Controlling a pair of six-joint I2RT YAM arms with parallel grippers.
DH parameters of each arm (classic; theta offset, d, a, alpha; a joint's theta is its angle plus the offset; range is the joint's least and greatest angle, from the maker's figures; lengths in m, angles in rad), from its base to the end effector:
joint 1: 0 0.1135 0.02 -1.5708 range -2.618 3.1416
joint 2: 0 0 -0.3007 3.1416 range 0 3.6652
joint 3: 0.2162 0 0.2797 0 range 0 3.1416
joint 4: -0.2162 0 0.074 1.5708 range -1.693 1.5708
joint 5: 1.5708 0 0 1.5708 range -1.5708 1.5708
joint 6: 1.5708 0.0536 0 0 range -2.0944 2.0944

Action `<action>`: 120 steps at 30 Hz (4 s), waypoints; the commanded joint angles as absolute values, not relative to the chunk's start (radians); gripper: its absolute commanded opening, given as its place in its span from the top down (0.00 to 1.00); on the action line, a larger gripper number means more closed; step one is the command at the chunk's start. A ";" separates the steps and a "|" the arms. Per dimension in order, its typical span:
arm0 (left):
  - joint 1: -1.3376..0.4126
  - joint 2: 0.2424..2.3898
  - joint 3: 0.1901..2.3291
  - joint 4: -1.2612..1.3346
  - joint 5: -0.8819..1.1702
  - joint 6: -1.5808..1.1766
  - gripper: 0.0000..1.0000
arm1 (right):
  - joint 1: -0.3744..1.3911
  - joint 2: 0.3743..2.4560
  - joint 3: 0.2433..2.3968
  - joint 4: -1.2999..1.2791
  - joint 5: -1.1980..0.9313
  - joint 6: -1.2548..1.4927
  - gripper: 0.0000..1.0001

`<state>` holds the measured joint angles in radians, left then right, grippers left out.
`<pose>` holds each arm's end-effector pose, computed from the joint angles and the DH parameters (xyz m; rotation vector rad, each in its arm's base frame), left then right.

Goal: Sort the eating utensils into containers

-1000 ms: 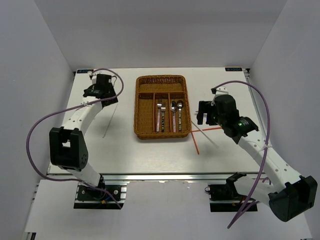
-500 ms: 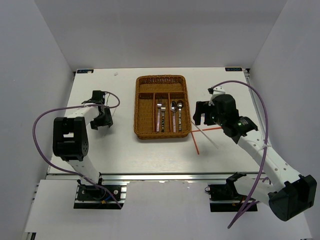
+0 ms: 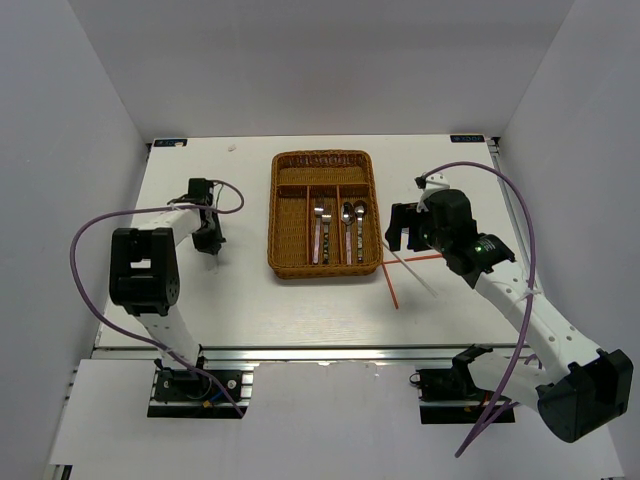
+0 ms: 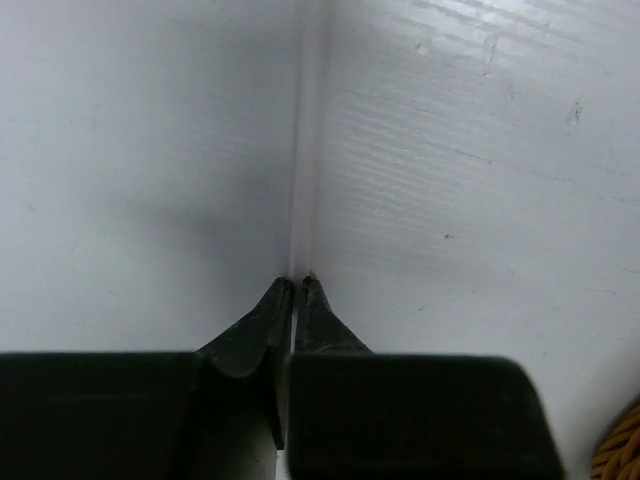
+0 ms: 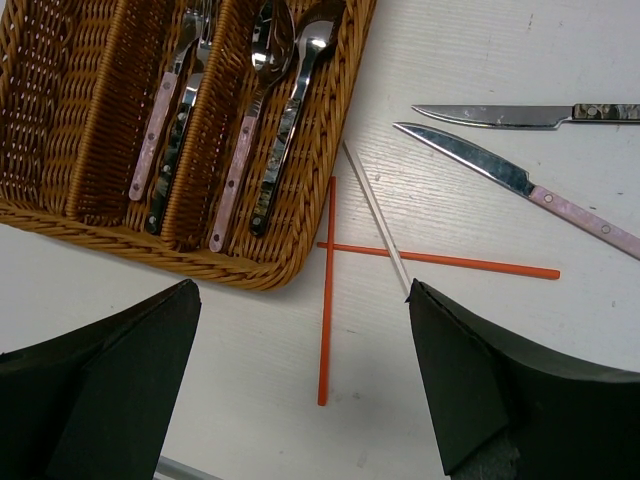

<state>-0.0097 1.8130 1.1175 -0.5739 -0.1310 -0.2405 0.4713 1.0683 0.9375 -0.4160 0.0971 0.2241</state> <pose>0.3781 0.0033 0.1550 -0.3531 2.8017 0.1303 0.2364 0.1146 0.3347 -0.2048 2.1205 0.3105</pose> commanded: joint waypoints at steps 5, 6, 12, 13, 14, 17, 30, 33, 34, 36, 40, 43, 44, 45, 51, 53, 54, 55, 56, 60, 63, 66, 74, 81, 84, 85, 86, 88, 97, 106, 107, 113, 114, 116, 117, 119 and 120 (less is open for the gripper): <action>-0.020 1.953 1.121 -0.620 -0.091 -0.273 1.00 | 0.468 1.040 0.934 -0.391 0.100 0.204 0.11; -0.029 1.944 1.137 -0.626 -0.115 -0.279 1.00 | 0.468 1.040 0.934 -0.391 0.101 0.204 0.11; -0.130 1.772 1.163 -0.643 -0.253 -0.345 1.00 | 0.466 1.043 0.940 -0.397 0.113 0.202 0.11; -0.143 1.747 1.158 -0.641 -0.262 -0.354 1.00 | 0.468 1.046 0.945 -0.400 0.117 0.202 0.11; -0.149 1.724 1.154 -0.638 -0.270 -0.373 1.00 | 0.466 1.046 0.948 -0.402 0.118 0.204 0.11; -0.173 1.632 1.150 -0.635 -0.279 -0.403 1.00 | 0.468 1.054 0.956 -0.410 0.135 0.207 0.11; -0.446 1.557 1.308 -0.604 -0.189 -0.515 1.00 | 0.466 1.080 1.011 -0.448 0.210 0.230 0.11; -0.495 1.618 1.338 -0.571 -0.186 -0.523 1.00 | 0.466 1.078 1.020 -0.457 0.215 0.236 0.11; -0.502 1.635 1.344 -0.569 -0.186 -0.522 1.00 | 0.468 1.077 1.022 -0.459 0.213 0.239 0.11; -0.515 1.681 1.344 -0.552 -0.173 -0.522 1.00 | 0.468 1.072 1.022 -0.465 0.215 0.239 0.11; -0.532 1.741 1.333 -0.531 -0.169 -0.519 1.00 | 0.468 1.065 1.011 -0.474 0.233 0.236 0.11; -0.541 1.770 1.316 -0.515 -0.166 -0.515 1.00 | 0.468 1.066 1.011 -0.476 0.236 0.233 0.11; -0.541 1.775 1.315 -0.512 -0.167 -0.515 1.00 | 0.468 1.069 1.011 -0.476 0.235 0.233 0.11; -0.543 1.775 1.315 -0.512 -0.166 -0.515 1.00 | 0.466 1.069 1.011 -0.476 0.233 0.235 0.11; -0.554 1.789 1.315 -0.537 -0.176 -0.517 1.00 | 0.466 1.075 1.006 -0.471 0.221 0.236 0.11; -0.557 1.784 1.304 -0.538 -0.179 -0.518 1.00 | 0.466 1.077 1.002 -0.469 0.218 0.239 0.11; -0.558 1.781 1.301 -0.540 -0.179 -0.520 1.00 | 0.466 1.078 1.000 -0.468 0.216 0.239 0.11; -0.558 1.782 1.298 -0.538 -0.181 -0.522 1.00 | 0.468 1.078 0.999 -0.466 0.213 0.241 0.11; -0.558 1.784 1.295 -0.541 -0.181 -0.523 1.00 | 0.466 1.080 0.999 -0.466 0.213 0.241 0.11; -0.561 1.787 1.292 -0.552 -0.190 -0.525 0.95 | 0.466 1.078 0.996 -0.465 0.213 0.241 0.11; -0.563 1.783 1.299 -0.563 -0.201 -0.525 0.75 | 0.466 1.078 0.994 -0.466 0.218 0.241 0.11; -0.564 1.760 1.307 -0.574 -0.207 -0.523 0.61 | 0.466 1.084 0.994 -0.465 0.218 0.241 0.11; -0.568 1.636 1.321 -0.601 -0.230 -0.525 0.43 | 0.466 1.129 0.971 -0.448 0.224 0.245 0.11; -0.568 1.380 1.270 -0.663 -0.386 -0.479 0.02 | 0.462 1.227 0.954 -0.457 0.207 0.199 0.11; -0.568 1.246 1.198 -0.704 -0.477 -0.413 0.02 | 0.453 1.270 0.931 -0.445 0.178 0.163 0.27; -0.568 1.214 1.174 -0.709 -0.497 -0.399 0.02 | 0.449 1.293 0.927 -0.443 0.169 0.153 0.36; -0.568 1.181 1.148 -0.710 -0.517 -0.382 0.02 | 0.439 1.304 0.920 -0.442 0.167 0.147 0.40; -0.568 1.091 1.050 -0.680 -0.567 -0.341 0.02 | 0.428 1.330 0.899 -0.411 0.141 0.137 0.46; -0.566 0.988 0.821 -0.566 -0.528 -0.318 0.02 | 0.408 1.528 0.962 -0.348 0.080 0.012 0.50; -0.566 0.973 0.801 -0.551 -0.474 -0.321 0.02 | 0.408 1.661 1.015 -0.319 0.120 -0.058 0.58; -0.566 0.973 0.799 -0.549 -0.469 -0.319 0.02 | 0.408 1.666 1.020 -0.319 0.115 -0.060 0.58; -0.566 0.986 0.798 -0.548 -0.460 -0.319 0.02 | 0.407 1.712 1.026 -0.302 0.098 -0.074 0.62; -0.566 0.988 0.798 -0.548 -0.457 -0.318 0.02 | 0.407 1.724 1.032 -0.304 0.098 -0.074 0.63; -0.566 0.989 0.798 -0.546 -0.456 -0.319 0.02 | 0.400 1.735 1.035 -0.305 0.097 -0.077 0.65; -0.566 0.989 0.796 -0.546 -0.451 -0.318 0.02 | 0.399 1.739 1.038 -0.305 0.094 -0.075 0.67; -0.566 0.994 0.795 -0.545 -0.448 -0.316 0.02 | 0.388 1.741 1.042 -0.304 0.083 -0.077 0.69; -0.566 0.996 0.798 -0.546 -0.446 -0.316 0.02 | 0.385 1.744 1.043 -0.307 0.080 -0.075 0.73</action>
